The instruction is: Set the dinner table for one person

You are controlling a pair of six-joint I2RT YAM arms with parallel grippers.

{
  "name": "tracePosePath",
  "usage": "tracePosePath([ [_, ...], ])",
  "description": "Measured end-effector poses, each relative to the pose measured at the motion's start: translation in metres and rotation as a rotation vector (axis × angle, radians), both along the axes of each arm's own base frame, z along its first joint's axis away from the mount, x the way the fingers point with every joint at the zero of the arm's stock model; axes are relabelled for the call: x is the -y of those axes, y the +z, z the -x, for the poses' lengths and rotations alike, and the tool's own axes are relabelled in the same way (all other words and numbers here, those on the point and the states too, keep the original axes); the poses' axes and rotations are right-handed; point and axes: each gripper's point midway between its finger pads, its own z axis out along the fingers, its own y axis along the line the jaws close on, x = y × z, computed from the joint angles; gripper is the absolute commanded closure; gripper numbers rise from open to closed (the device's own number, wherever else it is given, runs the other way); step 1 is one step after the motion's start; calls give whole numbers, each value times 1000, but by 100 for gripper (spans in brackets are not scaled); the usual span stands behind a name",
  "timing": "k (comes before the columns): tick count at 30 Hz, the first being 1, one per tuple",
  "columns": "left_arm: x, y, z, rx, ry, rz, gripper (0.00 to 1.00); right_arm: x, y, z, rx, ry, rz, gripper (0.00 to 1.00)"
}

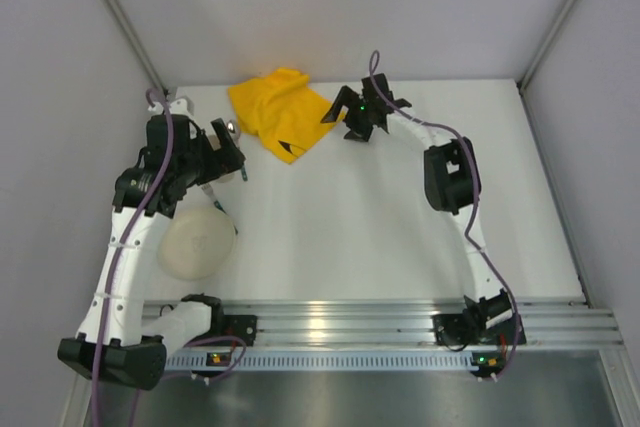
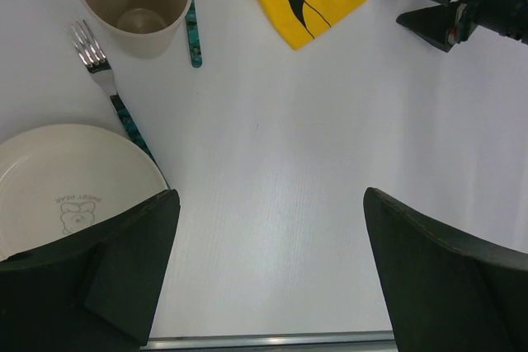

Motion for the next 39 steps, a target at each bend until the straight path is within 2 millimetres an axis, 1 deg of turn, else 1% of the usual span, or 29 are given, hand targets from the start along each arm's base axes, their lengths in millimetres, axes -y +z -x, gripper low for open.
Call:
tracePosePath([
  [3,-3,-1,1,-1,17,-3,2,19,1,-21,16,-112,31,0],
  [6,-7,-1,1,1,38,-18,1,41,4,-55,51,-229,50,0],
  [7,-9,-1,1,1,45,-23,2,46,6,-68,73,-263,49,0],
  [9,-11,-2,1,-2,57,-28,1,53,6,-87,98,-317,39,0],
  [10,-11,-2,1,-3,62,-28,2,58,3,-93,96,-345,36,0],
  [12,-12,-2,0,-5,70,-26,2,62,4,-101,96,-387,15,0],
  [14,-13,-4,-1,-10,78,-27,1,58,5,-105,98,-414,-2,1],
  [16,-14,-4,-1,-12,85,-29,2,47,5,-107,104,-421,-27,0],
  [19,-16,-6,0,-21,98,-37,1,16,6,-102,115,-405,-69,1],
  [22,-20,-10,3,-40,112,-52,2,-27,5,-84,122,-355,-89,11],
  [23,-21,-11,6,-49,115,-56,2,-38,5,-79,122,-341,-95,22],
  [25,-23,-12,8,-56,121,-63,2,-53,1,-70,113,-322,-99,37],
  [26,-24,-12,9,-56,124,-65,2,-60,-2,-65,104,-314,-103,53],
  [28,-25,-11,11,-51,126,-67,1,-67,-9,-60,89,-305,-102,74],
  [29,-25,-11,11,-49,126,-67,2,-65,-14,-59,76,-311,-99,86],
  [30,-25,-11,12,-49,124,-68,2,-63,-20,-58,57,-319,-94,91],
  [32,-24,-14,12,-56,117,-69,1,-52,-27,-62,41,-332,-89,97],
  [34,-21,-18,10,-68,99,-66,1,-42,-28,-66,39,-338,-96,99],
  [36,-15,-23,4,-83,71,-57,1,-23,-26,-65,29,-340,-77,100],
  [39,-3,-35,-12,-113,24,-35,1,16,-20,-54,-4,-353,-23,100],
])
